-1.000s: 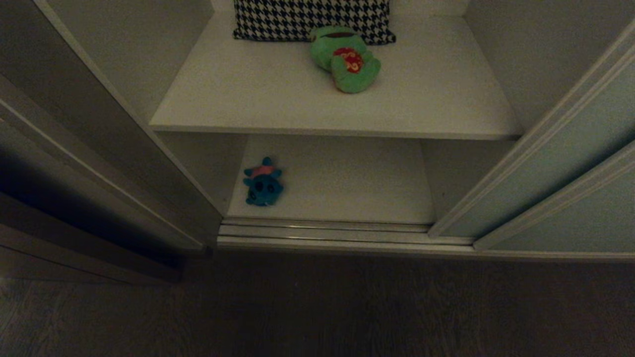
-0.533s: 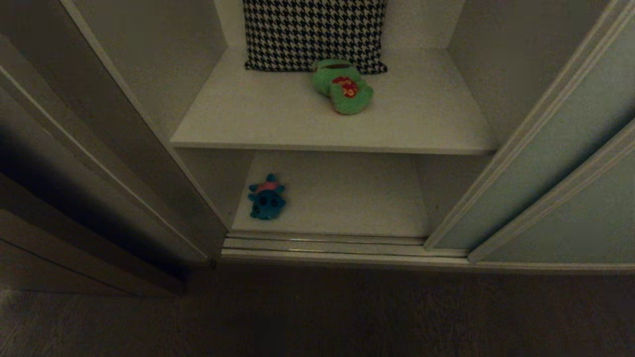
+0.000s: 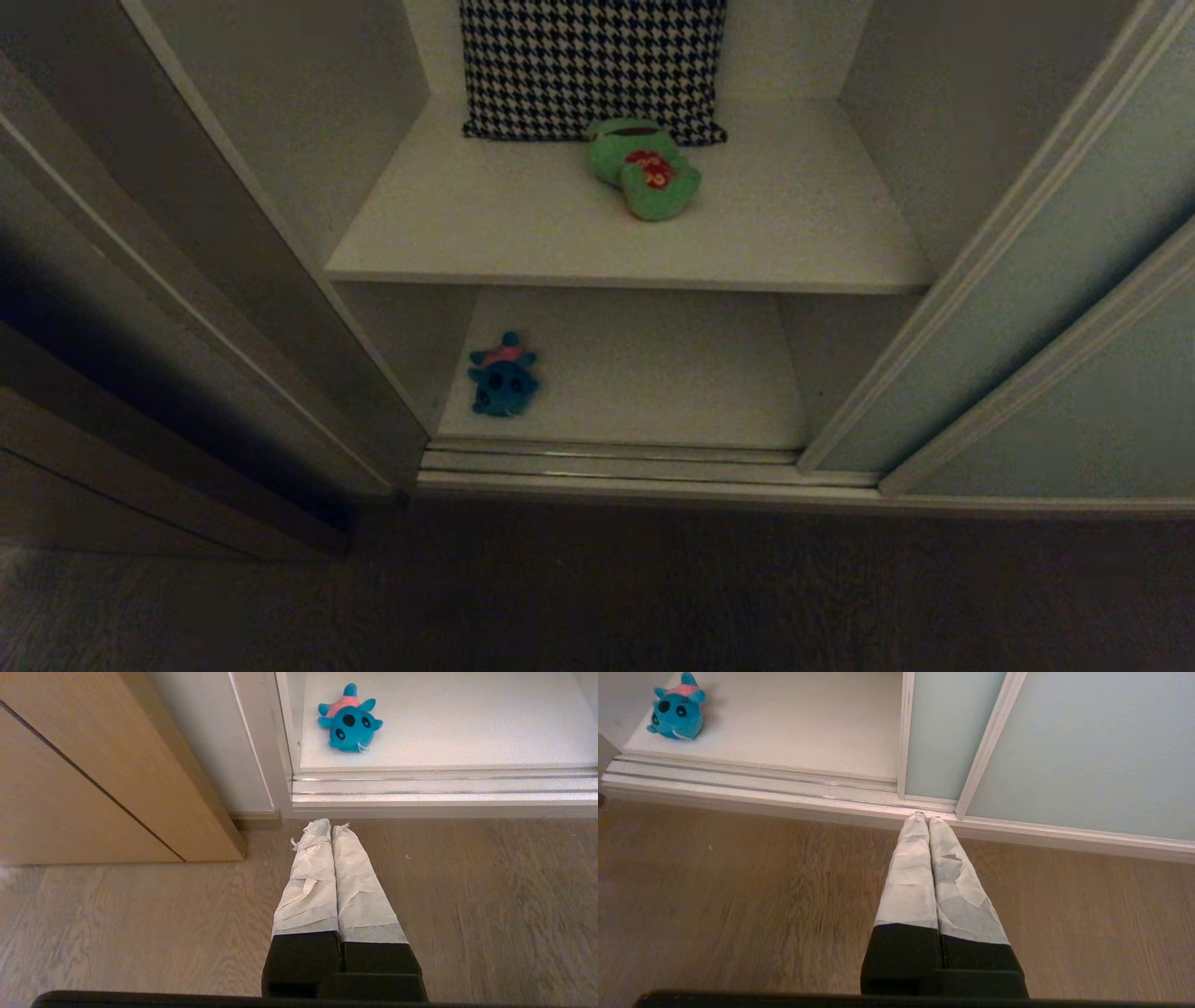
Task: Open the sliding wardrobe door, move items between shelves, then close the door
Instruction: Place the green doll on the lower shelf
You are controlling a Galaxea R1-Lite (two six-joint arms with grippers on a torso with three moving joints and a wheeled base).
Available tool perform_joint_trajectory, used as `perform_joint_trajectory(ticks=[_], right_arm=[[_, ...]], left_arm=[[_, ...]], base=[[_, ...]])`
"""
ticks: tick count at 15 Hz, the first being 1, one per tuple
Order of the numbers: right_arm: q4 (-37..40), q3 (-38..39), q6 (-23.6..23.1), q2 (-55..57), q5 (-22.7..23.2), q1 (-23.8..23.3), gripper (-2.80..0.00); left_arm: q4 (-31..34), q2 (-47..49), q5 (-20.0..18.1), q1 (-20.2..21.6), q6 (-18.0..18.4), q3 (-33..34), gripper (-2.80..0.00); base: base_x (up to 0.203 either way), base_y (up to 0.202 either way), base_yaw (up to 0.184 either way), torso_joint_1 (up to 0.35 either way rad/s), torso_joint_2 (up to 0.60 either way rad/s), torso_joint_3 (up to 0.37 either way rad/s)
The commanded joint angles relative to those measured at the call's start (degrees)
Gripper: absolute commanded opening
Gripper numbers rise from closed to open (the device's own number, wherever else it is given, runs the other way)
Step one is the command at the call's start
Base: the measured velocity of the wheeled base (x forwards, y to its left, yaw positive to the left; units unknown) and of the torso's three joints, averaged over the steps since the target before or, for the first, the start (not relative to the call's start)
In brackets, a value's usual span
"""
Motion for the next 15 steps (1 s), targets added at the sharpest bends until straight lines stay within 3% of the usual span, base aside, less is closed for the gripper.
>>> perform_joint_trajectory(ticks=[1,4,12,15], right_arm=[[-0.01,-0.06,-0.03,-0.14,0.03,0.02,-2.8],[0.0,-0.06,-0.03,-0.19,0.03,0.02,-2.8],[-0.06,-0.06,-0.03,-0.16,0.03,0.02,-2.8],[0.0,-0.06,-0.03,-0.12,0.03,0.02,-2.8]], left_arm=[[-0.04,0.11,-0.01,0.02,-0.09,0.01,-2.8],[-0.13,0.11,-0.01,0.02,-0.49,0.01,-2.8],[-0.17,0.11,-0.11,0.02,-0.34,0.01,-2.8],[0.11,0.2,-0.1,0.02,-0.28,-0.06,-2.8]], base=[[0.0,0.0,0.0,0.002,0.0,0.034],[0.0,0.0,0.0,0.0,0.0,0.0],[0.188,0.0,0.001,0.003,0.0,0.002],[0.07,0.0,0.001,0.005,0.0,0.001]])
